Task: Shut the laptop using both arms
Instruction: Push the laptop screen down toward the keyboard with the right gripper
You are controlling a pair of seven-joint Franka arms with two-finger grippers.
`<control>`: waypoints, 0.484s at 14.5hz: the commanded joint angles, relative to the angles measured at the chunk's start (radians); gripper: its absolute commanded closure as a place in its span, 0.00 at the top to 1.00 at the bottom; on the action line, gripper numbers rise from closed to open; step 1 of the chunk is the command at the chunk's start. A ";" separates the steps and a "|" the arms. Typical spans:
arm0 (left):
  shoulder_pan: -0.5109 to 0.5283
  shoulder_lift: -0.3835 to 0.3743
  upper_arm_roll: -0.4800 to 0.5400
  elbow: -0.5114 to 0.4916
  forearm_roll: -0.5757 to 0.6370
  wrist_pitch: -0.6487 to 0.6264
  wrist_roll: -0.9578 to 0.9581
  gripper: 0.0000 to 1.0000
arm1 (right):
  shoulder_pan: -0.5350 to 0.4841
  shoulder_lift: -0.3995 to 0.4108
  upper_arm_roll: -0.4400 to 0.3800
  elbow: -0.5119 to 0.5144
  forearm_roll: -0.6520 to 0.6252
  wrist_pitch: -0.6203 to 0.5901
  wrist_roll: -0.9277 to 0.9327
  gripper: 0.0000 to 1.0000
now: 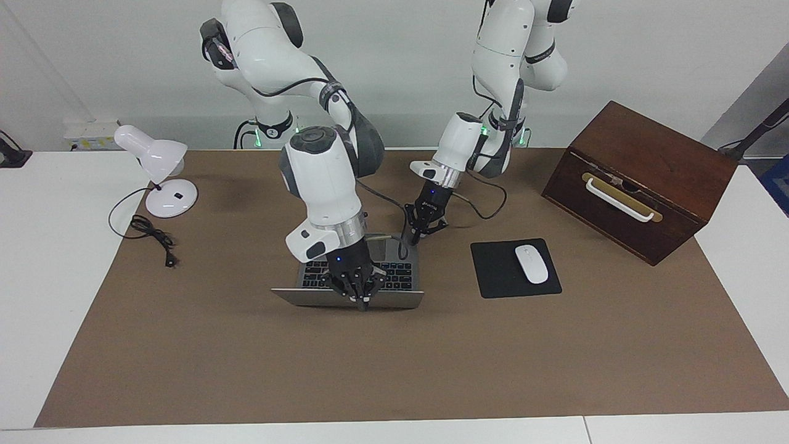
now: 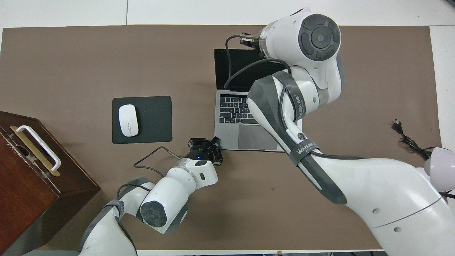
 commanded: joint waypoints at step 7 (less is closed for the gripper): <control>-0.035 0.018 0.018 -0.051 -0.020 -0.019 0.026 0.00 | -0.042 -0.047 0.070 -0.018 0.188 -0.390 -0.006 0.00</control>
